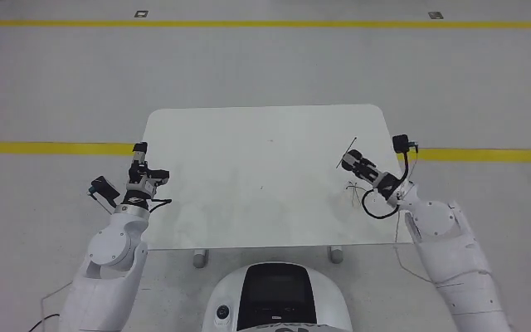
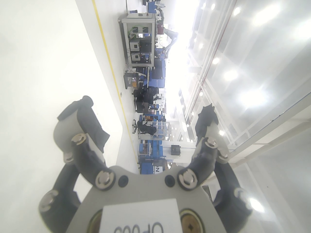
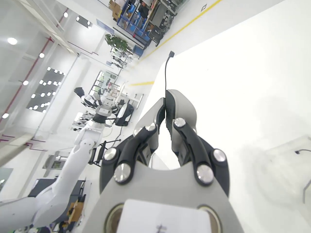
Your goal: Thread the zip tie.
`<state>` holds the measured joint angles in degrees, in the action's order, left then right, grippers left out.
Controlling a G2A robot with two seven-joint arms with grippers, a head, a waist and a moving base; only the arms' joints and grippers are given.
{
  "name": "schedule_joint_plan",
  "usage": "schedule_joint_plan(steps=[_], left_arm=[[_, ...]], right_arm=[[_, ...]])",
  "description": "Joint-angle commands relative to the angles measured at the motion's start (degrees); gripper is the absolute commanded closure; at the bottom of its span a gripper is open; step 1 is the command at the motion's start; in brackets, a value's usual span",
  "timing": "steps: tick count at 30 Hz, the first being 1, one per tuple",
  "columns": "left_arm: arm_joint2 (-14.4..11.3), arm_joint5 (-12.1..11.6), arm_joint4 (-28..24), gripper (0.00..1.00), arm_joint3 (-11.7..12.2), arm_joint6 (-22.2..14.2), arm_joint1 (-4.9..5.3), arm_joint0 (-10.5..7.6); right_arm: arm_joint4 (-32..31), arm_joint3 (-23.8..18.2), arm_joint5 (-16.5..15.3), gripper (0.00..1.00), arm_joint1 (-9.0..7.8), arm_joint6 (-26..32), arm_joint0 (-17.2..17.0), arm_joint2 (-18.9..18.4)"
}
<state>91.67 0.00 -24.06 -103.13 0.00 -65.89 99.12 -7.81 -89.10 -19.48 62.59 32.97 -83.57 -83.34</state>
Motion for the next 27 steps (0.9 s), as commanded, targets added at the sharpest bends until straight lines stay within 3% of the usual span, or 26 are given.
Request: schedule_joint_plan(steps=[1,7,9,13,15,17,18,27], left_arm=[[0.0,0.0,0.0,0.0,0.0,0.0,0.0,0.0],[0.0,0.0,0.0,0.0,0.0,0.0,0.0,0.0],[-0.52,-1.38,1.45,0.0,-0.77,-1.41,0.0,-0.34],[-0.96,-3.76,3.14,0.0,-2.5,-8.9,0.26,0.51],[-1.46,-4.69,4.45,0.0,-3.19,-14.79,0.53,1.34],[-1.15,-2.58,8.58,0.0,-3.77,-17.16,0.89,1.9],[-0.87,-2.48,12.34,0.0,-5.32,-15.96,1.01,1.96],[-0.89,-2.54,12.52,0.0,-5.39,-15.97,1.02,1.86]], right_arm=[[0.47,0.07,0.0,1.0,0.01,-0.01,0.02,-0.01],[1.18,0.2,0.42,1.0,0.15,-1.81,-0.18,0.05],[0.56,0.09,0.0,1.0,0.33,-4.56,-0.38,0.49],[1.05,0.22,0.0,1.0,0.69,-8.12,-0.6,1.6],[0.37,0.94,0.0,1.0,0.81,-9.02,-0.36,2.35],[-1.21,2.08,0.0,1.0,0.88,-9.86,0.02,2.88],[-3.14,2.89,0.0,1.0,0.92,-10.93,0.37,3.19],[-3.51,3.29,0.0,1.0,1.0,-12.01,0.54,3.35]])
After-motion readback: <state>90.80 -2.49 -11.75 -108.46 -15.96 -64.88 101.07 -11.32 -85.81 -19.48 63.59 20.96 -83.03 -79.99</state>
